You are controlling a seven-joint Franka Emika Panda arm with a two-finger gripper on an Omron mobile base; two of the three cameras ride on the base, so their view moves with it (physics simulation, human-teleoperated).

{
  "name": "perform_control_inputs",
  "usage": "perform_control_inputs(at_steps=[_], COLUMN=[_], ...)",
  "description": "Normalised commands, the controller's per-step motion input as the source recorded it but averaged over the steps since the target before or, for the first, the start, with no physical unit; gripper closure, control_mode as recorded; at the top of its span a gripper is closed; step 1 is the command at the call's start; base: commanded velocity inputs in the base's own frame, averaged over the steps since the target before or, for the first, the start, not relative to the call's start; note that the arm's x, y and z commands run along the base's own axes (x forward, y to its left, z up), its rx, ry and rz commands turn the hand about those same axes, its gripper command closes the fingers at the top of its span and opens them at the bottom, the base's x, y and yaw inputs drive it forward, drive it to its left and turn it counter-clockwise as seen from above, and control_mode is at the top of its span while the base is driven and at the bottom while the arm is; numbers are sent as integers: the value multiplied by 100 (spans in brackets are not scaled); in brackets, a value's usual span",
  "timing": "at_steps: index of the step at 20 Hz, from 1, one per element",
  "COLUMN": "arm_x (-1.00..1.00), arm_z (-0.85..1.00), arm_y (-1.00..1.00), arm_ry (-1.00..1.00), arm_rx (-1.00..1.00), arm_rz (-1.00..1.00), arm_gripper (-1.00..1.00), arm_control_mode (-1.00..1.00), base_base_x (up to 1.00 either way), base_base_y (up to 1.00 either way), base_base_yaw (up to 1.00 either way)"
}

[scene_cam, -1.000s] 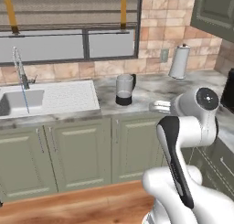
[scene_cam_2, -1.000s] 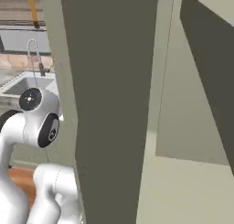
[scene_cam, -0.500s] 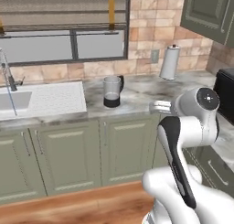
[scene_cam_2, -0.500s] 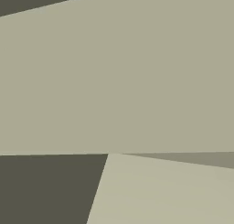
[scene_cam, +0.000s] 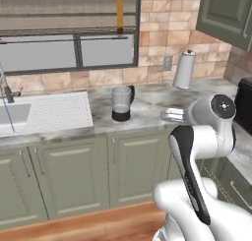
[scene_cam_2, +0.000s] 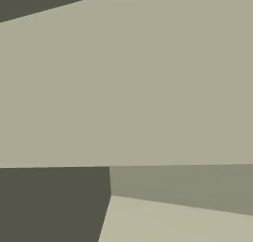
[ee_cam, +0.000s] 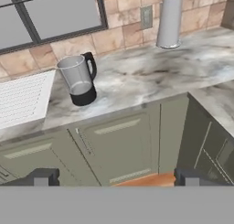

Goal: Turn on the sink faucet and place the jug under the water for a few seconds to fill it up.

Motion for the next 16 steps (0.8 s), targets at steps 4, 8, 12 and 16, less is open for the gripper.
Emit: perform_control_inputs(at_steps=[4,8,12,16], arm_x=[0,0,0,0], arm_z=[0,0,0,0], arm_y=[0,0,0,0], arm_ry=[0,0,0,0], arm_rx=[0,0,0,0], arm_rz=[0,0,0,0], arm_gripper=[-100,-100,-100,-100], arm_control_mode=[100,100,100,100], base_base_x=[98,96,64,8], base_base_y=[-11,-15,-28,-46], base_base_yaw=[0,0,0,7])
